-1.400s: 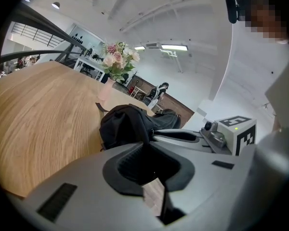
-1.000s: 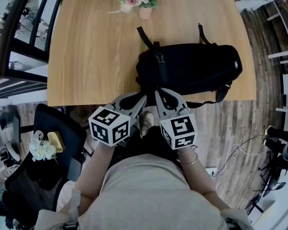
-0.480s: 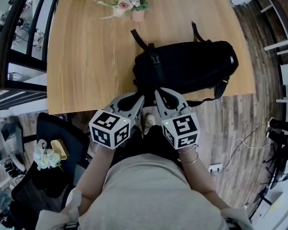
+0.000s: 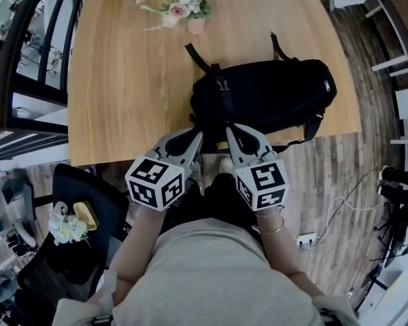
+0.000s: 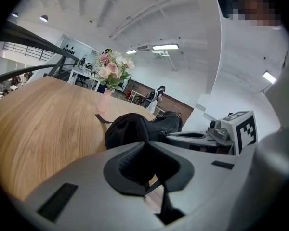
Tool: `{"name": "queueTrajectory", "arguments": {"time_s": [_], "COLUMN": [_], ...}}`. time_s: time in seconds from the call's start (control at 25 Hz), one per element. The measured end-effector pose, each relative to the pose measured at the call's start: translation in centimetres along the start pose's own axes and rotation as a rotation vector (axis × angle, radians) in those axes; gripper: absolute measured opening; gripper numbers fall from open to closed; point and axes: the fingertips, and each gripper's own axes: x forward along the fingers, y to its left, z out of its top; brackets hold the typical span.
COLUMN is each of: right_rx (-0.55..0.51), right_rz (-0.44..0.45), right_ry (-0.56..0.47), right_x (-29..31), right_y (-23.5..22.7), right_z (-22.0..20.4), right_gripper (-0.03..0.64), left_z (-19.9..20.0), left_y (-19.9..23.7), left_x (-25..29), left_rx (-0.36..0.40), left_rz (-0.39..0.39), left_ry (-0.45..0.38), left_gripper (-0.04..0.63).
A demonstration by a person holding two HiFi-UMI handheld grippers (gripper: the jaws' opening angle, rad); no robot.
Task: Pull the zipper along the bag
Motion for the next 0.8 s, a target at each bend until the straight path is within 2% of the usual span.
{"name": "queueTrajectory", "arguments": {"time_s": [0.2, 0.8], "right_rx": [0.008, -0.073], "right_rz": [-0.003, 0.125], "right_ry": [-0.014, -0.013], "right_x": [-0.3, -1.4], "right_y": [-2.1, -5.2], "right_z": [0.2, 0.5], "right_gripper": [0.011, 0.012], "left_z": [0.6, 0.4], "left_y": [0.7, 0.9], "left_x": [-0.2, -0.3], "left_rx": [-0.026, -0.054], "left_rz": [0.057, 0.269], "left_ry": [-0.035, -0.109], "left_gripper": [0.04, 0.04]}}
